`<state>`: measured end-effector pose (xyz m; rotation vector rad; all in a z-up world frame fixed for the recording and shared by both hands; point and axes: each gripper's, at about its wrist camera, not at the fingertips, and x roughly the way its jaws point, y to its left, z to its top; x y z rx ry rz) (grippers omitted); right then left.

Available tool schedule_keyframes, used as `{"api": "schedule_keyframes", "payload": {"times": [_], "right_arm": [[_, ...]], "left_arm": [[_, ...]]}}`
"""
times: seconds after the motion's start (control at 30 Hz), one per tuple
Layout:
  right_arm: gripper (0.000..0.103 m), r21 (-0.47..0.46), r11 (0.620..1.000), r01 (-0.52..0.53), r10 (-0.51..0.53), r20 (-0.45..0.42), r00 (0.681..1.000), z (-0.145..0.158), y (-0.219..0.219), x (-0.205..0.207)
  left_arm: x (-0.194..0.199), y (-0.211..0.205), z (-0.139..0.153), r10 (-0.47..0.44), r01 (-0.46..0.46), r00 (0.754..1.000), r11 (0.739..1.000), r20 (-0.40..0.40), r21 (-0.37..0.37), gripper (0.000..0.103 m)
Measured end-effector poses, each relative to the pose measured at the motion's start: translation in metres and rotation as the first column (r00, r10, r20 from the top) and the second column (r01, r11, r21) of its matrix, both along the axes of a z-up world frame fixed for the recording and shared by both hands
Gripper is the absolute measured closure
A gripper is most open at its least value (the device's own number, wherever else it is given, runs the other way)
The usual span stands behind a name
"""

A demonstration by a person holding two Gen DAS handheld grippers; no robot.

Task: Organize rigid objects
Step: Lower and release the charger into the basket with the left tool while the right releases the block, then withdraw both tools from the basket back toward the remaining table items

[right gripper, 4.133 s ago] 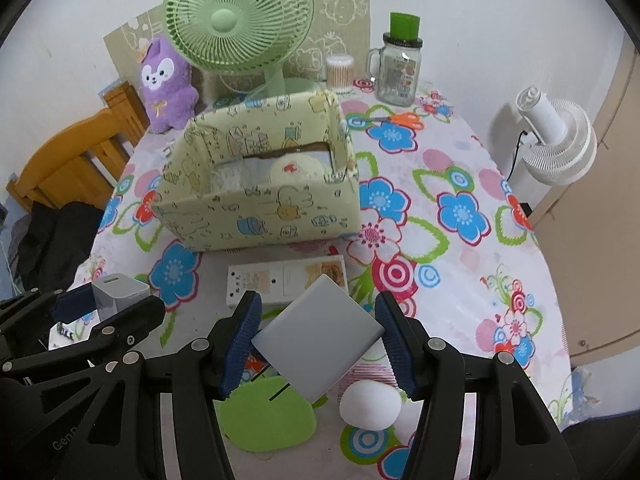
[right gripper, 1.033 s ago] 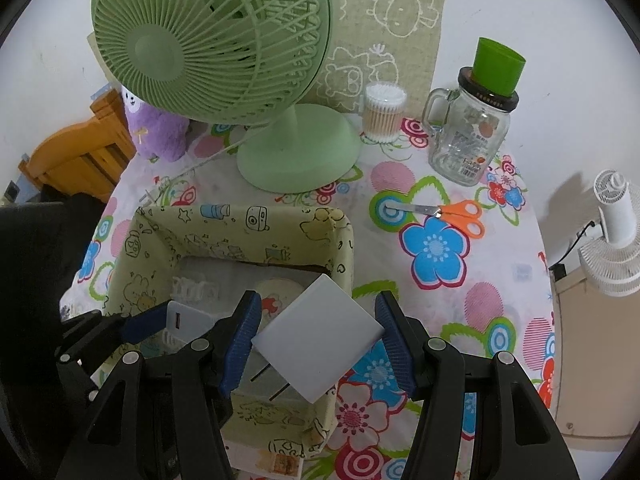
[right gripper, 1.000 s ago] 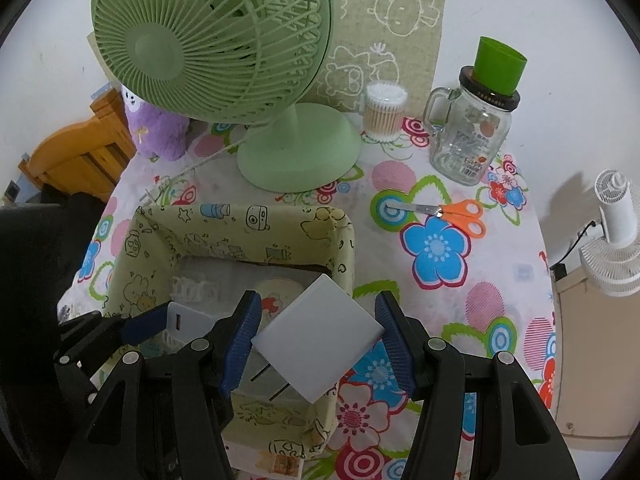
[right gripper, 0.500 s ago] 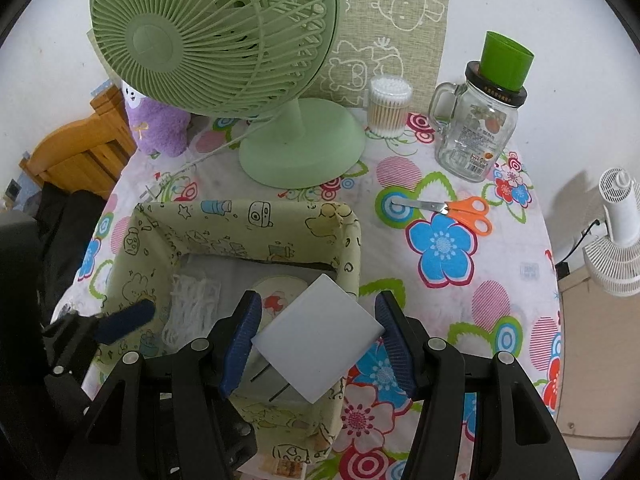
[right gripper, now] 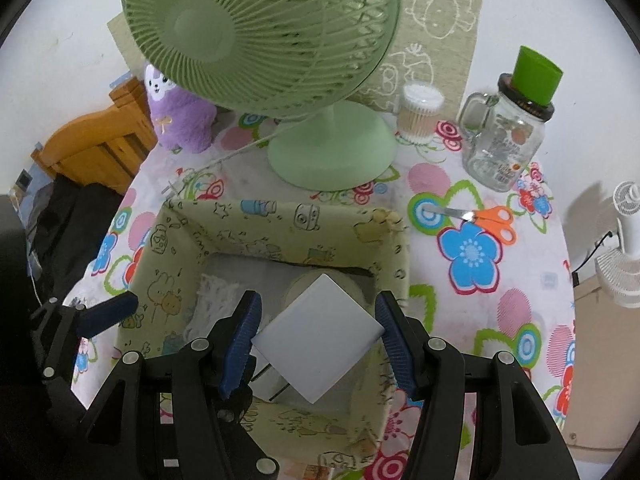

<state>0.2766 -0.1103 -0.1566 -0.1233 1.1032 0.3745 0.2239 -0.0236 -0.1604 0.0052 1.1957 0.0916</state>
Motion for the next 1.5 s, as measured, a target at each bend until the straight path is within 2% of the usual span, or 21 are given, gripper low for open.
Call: {"api": "schedule_keyframes", "payload": {"times": [0.13,0.3,0.4,0.57,0.67,0.73,0.9,1.5], "right_arm": [[0.041,0.0,1.0,-0.015,0.015,-0.033,0.999,-0.008,0.005,-0.002],[0.04,0.019,1.0,0.018,-0.016,-0.081,0.997,-0.02,0.002,-0.002],[0.039,0.036,0.999,0.02,-0.016,-0.109,0.994,-0.024,0.001,-0.003],[0.025,0.072,0.997,0.014,-0.005,-0.118,0.993,-0.019,0.001,-0.007],[0.02,0.065,0.998,0.025,-0.018,-0.102,0.995,-0.014,0.001,-0.012],[0.012,0.052,0.998,0.042,-0.038,-0.09,0.995,-0.01,0.0,-0.016],[0.012,0.05,0.997,0.052,-0.048,-0.083,0.995,-0.003,-0.005,-0.023],[0.01,-0.034,0.996,0.084,-0.082,0.054,0.995,0.037,-0.011,-0.073]], "left_arm": [[-0.001,0.002,-0.001,-0.004,0.004,1.0,1.0,-0.008,0.007,0.002],[-0.003,-0.003,-0.003,-0.035,0.036,0.999,0.998,-0.022,0.042,0.002],[-0.004,-0.003,-0.004,-0.039,0.04,0.999,0.999,-0.028,0.03,0.002],[-0.009,0.002,0.0,-0.027,0.027,0.999,1.0,-0.031,-0.007,0.002],[-0.012,0.002,0.003,-0.03,0.031,0.999,1.0,-0.025,0.003,0.002],[-0.015,0.001,0.006,-0.038,0.038,0.999,0.999,-0.021,0.008,0.002],[-0.022,-0.002,0.012,-0.045,0.045,0.999,0.999,-0.008,-0.012,0.002],[-0.064,-0.004,0.039,-0.064,0.065,0.997,0.997,0.04,-0.041,0.002]]}}
